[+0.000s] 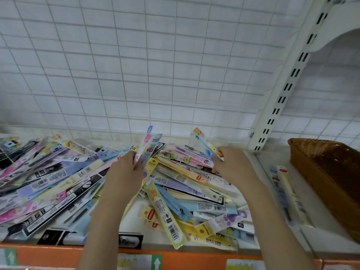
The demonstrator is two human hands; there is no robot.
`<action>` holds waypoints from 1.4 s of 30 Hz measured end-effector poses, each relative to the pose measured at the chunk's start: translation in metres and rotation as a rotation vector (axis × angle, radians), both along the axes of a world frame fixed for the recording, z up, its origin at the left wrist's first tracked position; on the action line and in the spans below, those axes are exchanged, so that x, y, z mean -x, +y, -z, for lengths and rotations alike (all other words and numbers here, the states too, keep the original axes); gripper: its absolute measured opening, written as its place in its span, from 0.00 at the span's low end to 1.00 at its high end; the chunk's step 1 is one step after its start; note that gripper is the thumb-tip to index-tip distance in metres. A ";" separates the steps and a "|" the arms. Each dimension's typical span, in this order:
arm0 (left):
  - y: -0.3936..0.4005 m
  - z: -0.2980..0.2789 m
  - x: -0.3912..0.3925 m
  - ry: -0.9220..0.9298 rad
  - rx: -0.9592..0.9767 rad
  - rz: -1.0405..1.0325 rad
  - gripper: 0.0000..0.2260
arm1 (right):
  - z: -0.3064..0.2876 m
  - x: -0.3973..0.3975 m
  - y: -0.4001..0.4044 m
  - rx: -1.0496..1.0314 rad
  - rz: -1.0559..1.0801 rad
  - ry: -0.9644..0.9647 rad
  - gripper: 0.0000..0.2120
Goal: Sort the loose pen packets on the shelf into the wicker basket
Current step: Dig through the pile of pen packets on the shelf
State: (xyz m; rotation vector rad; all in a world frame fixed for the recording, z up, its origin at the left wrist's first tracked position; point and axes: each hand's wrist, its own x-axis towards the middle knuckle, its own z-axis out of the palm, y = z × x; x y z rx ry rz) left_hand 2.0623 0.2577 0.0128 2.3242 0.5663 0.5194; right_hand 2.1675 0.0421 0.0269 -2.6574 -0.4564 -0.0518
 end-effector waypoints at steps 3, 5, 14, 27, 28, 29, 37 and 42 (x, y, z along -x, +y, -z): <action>0.001 0.000 -0.001 -0.034 0.105 0.001 0.14 | -0.007 0.003 -0.007 -0.053 0.045 -0.032 0.14; -0.001 -0.003 0.000 -0.060 0.144 -0.010 0.14 | -0.010 0.003 -0.008 -0.101 0.056 -0.012 0.12; 0.002 -0.011 0.011 -0.038 0.096 -0.034 0.16 | -0.005 -0.003 0.003 0.013 0.010 -0.038 0.11; 0.020 -0.008 0.022 -0.123 0.131 -0.128 0.12 | 0.004 -0.040 0.034 0.307 -0.091 -0.033 0.12; 0.020 -0.008 0.023 -0.118 0.128 -0.128 0.11 | 0.003 -0.041 0.036 0.314 -0.087 -0.041 0.11; 0.021 -0.008 0.023 -0.110 0.118 -0.125 0.11 | 0.003 -0.042 0.038 0.316 -0.083 -0.040 0.11; 0.021 -0.008 0.025 -0.058 0.067 -0.107 0.13 | 0.007 -0.049 0.043 0.336 -0.098 0.059 0.19; 0.020 -0.010 0.024 -0.010 0.042 -0.086 0.15 | 0.018 -0.053 0.045 0.321 -0.117 0.081 0.12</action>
